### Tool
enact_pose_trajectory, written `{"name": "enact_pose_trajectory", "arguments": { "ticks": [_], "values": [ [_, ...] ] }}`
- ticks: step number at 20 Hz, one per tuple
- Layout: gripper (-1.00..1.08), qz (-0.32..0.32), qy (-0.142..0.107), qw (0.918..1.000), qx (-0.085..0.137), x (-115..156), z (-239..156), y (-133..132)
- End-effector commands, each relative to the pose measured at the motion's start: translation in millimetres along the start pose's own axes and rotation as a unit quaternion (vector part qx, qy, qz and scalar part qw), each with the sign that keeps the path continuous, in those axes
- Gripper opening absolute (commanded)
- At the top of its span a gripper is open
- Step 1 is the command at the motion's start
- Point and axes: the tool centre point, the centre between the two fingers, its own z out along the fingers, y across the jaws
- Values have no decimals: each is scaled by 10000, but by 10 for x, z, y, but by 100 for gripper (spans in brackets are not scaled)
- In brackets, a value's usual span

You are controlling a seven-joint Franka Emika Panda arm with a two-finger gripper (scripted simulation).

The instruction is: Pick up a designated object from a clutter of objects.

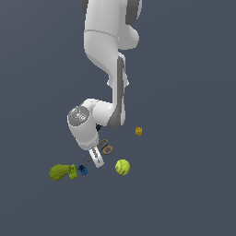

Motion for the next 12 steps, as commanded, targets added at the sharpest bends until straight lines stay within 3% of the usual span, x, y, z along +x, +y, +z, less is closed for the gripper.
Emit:
{"name": "enact_pose_trajectory", "arguments": {
  "ticks": [1, 7, 8, 12],
  "values": [
    [100, 7, 0, 10000, -1, -1, 119, 4],
    [100, 9, 1, 10000, 0, 5, 219, -5],
    [-100, 9, 1, 10000, 0, 5, 219, -5],
    [-100, 9, 1, 10000, 0, 5, 219, -5]
  ]
}}
